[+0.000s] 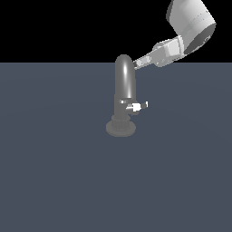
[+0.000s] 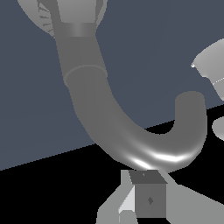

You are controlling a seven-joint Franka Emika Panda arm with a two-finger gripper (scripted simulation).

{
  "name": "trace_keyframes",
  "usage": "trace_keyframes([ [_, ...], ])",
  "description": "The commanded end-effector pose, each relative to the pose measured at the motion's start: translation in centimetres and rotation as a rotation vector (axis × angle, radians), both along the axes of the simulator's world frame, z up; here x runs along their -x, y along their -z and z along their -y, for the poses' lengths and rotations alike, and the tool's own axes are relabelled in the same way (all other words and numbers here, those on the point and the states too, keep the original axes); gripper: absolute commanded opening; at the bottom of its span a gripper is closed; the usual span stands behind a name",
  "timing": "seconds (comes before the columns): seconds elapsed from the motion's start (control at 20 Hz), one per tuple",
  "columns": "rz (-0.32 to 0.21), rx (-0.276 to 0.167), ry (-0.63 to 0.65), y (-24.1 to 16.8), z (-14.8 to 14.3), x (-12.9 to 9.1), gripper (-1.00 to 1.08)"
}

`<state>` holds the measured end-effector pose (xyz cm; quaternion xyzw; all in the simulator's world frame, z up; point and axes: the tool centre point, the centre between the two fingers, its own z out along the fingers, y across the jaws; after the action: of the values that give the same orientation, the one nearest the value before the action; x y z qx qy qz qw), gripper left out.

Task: Turn on the faucet by rotating a designated handle.

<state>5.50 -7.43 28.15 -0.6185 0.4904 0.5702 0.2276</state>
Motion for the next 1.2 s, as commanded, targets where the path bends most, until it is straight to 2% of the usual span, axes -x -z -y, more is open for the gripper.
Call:
trace_keyframes([
  [0.0, -0.037, -0.015, 0.035, 1.1, 0.4, -0.2, -1.00],
  [0.7, -0.258, -0.105, 0.248, 8.2, 2.7, 0.2, -1.00],
  [0.9, -0.301, -0.122, 0.290, 9.6, 3.0, 0.5, -1.00],
  [1.15, -0.329, -0.134, 0.318, 10.5, 3.2, 0.8, -1.00],
])
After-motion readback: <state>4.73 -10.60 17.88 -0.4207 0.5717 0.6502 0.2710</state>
